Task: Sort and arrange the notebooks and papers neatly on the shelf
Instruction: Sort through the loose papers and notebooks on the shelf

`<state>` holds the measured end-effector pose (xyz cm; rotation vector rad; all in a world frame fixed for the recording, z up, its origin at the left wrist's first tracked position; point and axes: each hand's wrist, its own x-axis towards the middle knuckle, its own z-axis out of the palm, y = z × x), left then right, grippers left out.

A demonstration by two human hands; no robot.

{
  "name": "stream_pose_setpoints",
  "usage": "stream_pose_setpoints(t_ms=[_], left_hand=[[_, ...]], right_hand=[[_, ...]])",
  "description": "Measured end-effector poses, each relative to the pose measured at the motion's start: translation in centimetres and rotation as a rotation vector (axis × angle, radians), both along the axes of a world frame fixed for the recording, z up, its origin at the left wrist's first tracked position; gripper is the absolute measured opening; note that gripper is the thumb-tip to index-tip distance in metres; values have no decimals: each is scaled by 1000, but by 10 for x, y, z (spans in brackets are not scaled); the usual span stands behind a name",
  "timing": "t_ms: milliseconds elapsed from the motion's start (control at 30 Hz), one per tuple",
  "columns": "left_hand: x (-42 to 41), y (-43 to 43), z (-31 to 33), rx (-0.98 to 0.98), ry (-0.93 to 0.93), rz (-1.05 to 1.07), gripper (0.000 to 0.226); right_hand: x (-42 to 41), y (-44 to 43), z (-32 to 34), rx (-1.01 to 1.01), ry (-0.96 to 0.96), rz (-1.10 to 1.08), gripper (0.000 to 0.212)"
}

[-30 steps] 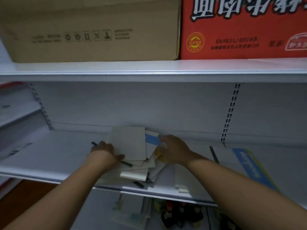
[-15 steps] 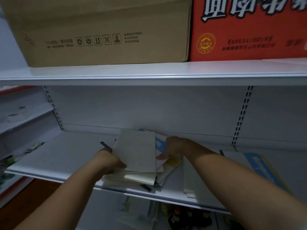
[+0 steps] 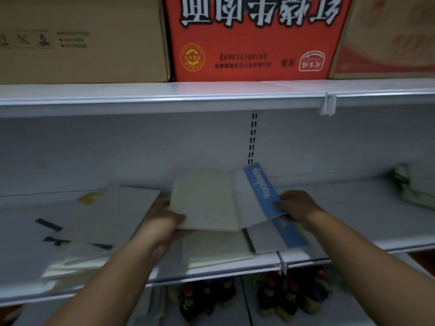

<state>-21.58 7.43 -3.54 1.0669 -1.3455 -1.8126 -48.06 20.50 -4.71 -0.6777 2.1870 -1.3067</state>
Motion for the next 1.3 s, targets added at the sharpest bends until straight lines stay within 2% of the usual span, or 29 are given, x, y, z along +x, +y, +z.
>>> stream_pose_setpoints(t_ms=[67, 133, 167, 233, 333, 400, 467, 533, 567, 600, 700, 800, 833, 933, 1067, 1200, 1233, 1300], left_hand=[[-14, 7, -25, 69, -73, -47, 44], [-20, 15, -42, 18, -236, -29, 44], [-21, 19, -45, -91, -339, -21, 45], [-15, 21, -40, -348, -506, -22, 45], [8, -2, -22, -642, -726, -45, 47], [37, -32, -7, -765, -868, -17, 41], [74, -65, 1, -765, -1018, 47, 45], [110, -89, 2, -702, -1323, -27, 56], [124, -96, -1, -666, -1437, -84, 58], [133, -99, -5, -648, -1476, -102, 59], [154, -98, -14, -635, -1460, 11, 67], [174, -90, -9, -547, -1363, 137, 92], [181, -87, -7, -498, -1300, 172, 96], [203, -77, 7, -387, -1147, 242, 72], [223, -63, 24, -98, -732, 271, 36], [219, -49, 33, -55, -572, 265, 10], [215, -47, 33, -62, -552, 273, 4], [206, -44, 35, -57, -482, 283, 11]], right_hand=[[-13, 24, -15, 122, 64, -38, 18], [-18, 37, -28, 407, 281, 40, 24], [-17, 40, -31, 551, 391, 95, 27], [-12, 40, -28, 664, 477, 137, 30], [2, 25, -15, 605, 460, 137, 51], [24, -1, -8, 447, 469, 174, 47], [60, -34, -2, 262, 458, 249, 33], [107, -70, 2, 165, 456, 394, 23], [130, -86, 3, 133, 457, 464, 17], [152, -102, 3, 97, 456, 527, 11], [203, -140, -1, 65, 495, 674, 10], [227, -166, -7, 80, 562, 712, 23], [230, -174, -8, 75, 582, 695, 34], [236, -193, -9, 149, 620, 704, 68], [240, -203, -4, 344, 747, 790, 81], [233, -201, 2, 394, 688, 833, 73], [229, -200, 3, 367, 654, 826, 61], [219, -193, 8, 296, 583, 775, 24]])
